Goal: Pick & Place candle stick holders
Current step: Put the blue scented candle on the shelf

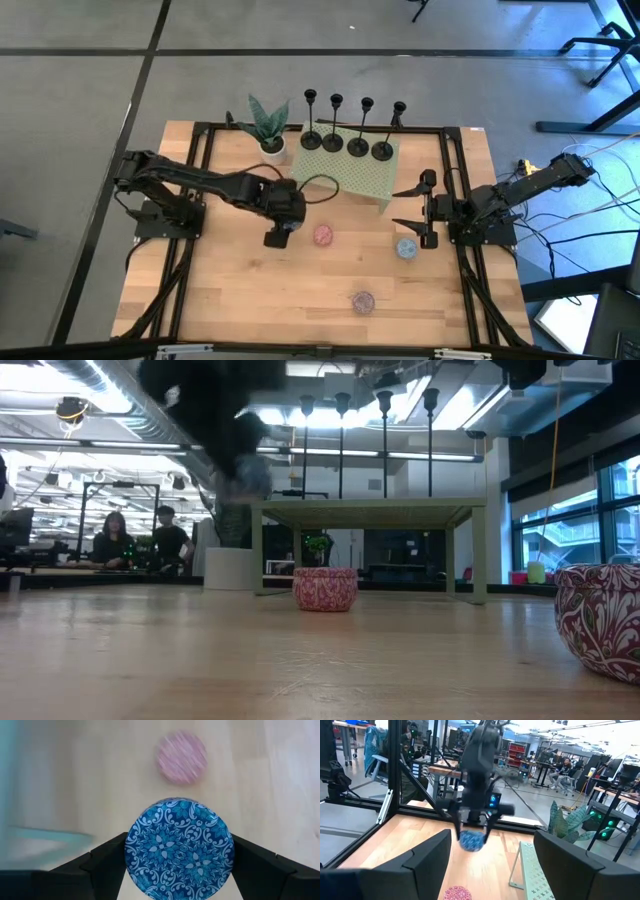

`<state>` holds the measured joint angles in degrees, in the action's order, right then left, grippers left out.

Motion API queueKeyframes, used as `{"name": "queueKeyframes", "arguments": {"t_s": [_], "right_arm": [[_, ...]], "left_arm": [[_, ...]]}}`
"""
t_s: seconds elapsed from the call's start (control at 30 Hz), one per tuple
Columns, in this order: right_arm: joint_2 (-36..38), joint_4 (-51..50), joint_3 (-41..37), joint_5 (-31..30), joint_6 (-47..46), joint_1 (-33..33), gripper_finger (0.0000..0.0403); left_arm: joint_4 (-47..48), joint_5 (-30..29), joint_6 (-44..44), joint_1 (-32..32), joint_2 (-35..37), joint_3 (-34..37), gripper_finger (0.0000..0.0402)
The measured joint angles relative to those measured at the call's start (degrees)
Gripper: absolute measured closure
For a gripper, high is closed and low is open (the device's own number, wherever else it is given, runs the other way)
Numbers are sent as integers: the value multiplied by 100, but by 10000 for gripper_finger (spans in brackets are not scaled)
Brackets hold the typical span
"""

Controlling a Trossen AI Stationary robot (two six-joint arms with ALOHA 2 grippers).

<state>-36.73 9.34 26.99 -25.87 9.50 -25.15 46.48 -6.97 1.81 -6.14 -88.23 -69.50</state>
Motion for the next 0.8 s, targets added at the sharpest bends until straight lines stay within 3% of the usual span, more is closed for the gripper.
{"name": "queueKeyframes", "arguments": {"t_s": [0.27, 0.57, 0.8], "right_arm": [[0, 7, 2, 0, 0, 1, 114], [0, 7, 2, 0, 4, 1, 114], [0, 7, 2, 0, 13, 0, 114]], "left_arm": [[367, -288, 598, 422, 0, -971, 99], [284, -560, 1080, 1236, 0, -1027, 98], [46, -300, 887, 1910, -2, -1028, 98]]}}
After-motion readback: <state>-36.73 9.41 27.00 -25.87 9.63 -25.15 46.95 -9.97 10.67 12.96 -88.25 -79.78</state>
